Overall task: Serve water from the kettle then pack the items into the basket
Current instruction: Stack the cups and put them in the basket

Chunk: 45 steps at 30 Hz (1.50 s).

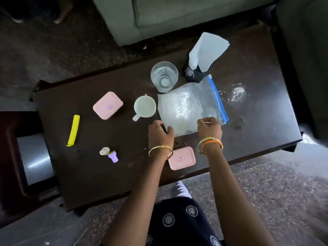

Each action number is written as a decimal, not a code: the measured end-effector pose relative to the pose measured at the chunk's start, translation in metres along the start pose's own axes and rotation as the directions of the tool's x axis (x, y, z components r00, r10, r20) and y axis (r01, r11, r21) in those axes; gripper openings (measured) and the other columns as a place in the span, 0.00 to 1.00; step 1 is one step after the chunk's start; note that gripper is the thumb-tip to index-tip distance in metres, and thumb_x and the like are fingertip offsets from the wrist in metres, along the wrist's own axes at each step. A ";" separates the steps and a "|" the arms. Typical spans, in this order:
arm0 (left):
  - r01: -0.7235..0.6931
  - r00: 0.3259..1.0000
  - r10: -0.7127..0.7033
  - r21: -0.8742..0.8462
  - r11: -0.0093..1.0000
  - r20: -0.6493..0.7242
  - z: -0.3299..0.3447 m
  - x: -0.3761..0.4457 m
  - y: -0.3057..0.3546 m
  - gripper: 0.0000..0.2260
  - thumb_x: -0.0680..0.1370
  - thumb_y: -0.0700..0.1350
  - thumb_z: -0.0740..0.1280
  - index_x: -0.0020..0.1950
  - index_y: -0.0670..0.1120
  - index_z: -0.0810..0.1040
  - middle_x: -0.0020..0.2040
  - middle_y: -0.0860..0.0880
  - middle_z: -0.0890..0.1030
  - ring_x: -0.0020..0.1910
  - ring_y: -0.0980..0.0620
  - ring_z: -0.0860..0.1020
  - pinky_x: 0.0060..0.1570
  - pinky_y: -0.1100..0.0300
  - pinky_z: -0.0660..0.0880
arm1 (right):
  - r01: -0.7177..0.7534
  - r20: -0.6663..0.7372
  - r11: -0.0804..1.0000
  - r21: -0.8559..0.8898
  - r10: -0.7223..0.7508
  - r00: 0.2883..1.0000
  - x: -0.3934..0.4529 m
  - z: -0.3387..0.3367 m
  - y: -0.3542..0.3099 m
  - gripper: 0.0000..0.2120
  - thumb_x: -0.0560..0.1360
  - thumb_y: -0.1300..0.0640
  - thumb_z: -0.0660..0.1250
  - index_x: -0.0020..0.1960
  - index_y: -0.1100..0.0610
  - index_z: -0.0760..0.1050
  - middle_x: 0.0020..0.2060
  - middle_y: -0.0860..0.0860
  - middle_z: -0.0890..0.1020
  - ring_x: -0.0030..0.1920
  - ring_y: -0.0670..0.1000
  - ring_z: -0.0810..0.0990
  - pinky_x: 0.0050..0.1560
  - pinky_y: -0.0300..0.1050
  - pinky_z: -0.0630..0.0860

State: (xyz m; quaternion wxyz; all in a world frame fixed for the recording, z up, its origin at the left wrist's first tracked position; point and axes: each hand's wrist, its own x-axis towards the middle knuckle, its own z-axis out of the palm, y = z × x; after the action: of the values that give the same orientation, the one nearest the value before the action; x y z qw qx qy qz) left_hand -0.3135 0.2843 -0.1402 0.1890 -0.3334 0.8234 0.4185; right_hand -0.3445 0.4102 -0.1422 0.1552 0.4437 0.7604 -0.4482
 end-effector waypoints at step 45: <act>-0.152 0.936 -0.111 -0.668 0.728 -0.334 -0.226 -0.029 -0.122 0.07 0.79 0.44 0.61 0.51 0.44 0.77 0.47 0.45 0.82 0.47 0.48 0.82 0.49 0.54 0.79 | 0.695 0.363 0.718 0.031 -0.656 0.662 -0.229 0.170 -0.069 0.08 0.67 0.60 0.71 0.45 0.53 0.82 0.37 0.49 0.82 0.35 0.44 0.77 0.38 0.21 0.68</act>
State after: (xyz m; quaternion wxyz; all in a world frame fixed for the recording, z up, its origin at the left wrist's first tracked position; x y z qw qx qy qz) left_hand -0.2143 0.0589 -0.0610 -0.1018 -0.4393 0.6345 0.6277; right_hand -0.2999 0.1339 -0.0533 0.1337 0.0337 0.8538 -0.5020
